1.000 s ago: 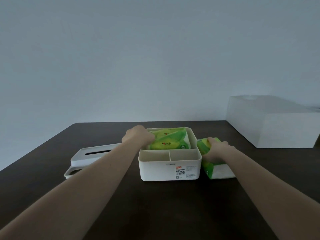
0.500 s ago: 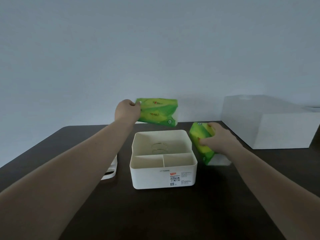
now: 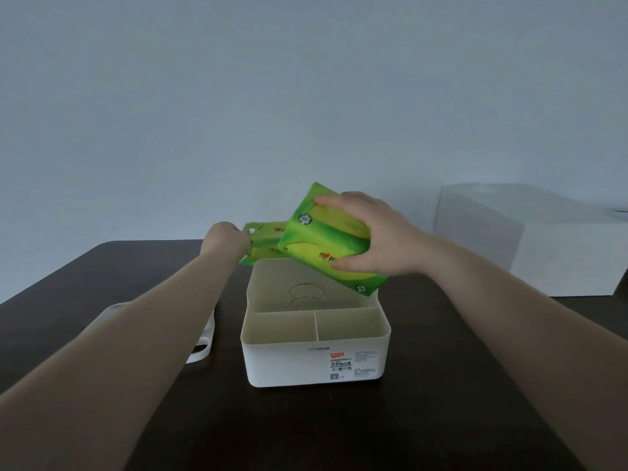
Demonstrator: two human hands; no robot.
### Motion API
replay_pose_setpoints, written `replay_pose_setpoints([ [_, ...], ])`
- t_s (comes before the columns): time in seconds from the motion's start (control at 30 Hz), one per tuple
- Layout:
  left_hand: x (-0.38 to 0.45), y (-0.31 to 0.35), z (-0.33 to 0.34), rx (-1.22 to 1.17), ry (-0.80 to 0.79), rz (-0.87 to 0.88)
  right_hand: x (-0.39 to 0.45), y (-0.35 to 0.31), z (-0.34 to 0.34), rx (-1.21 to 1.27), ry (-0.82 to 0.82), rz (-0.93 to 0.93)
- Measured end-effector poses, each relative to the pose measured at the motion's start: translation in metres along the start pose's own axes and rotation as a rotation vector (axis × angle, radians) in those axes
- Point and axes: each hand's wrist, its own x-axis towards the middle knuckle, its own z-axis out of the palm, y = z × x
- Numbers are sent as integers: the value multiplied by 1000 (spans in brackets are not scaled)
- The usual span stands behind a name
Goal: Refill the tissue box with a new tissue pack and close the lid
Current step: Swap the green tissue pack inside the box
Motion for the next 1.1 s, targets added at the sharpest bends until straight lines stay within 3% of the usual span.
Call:
replay_pose_setpoints([
  [0.33,2,-28,19,83,-212,-31,20,-15,22,-330,-317,-103],
  [0.6,-2,-41,6,64,-259,-64,26,-18,34,-311,-468,-119],
  [0.77,-6,-54,-14,79,-257,-78,20,-17,37,-163,-509,-56],
  [0.93,-15,-66,-41,133,-208,-59,14,-24,39,-83,-413,14],
  [1.1,-26,-82,-72,205,-129,-51,13,-52,35,31,-104,54],
])
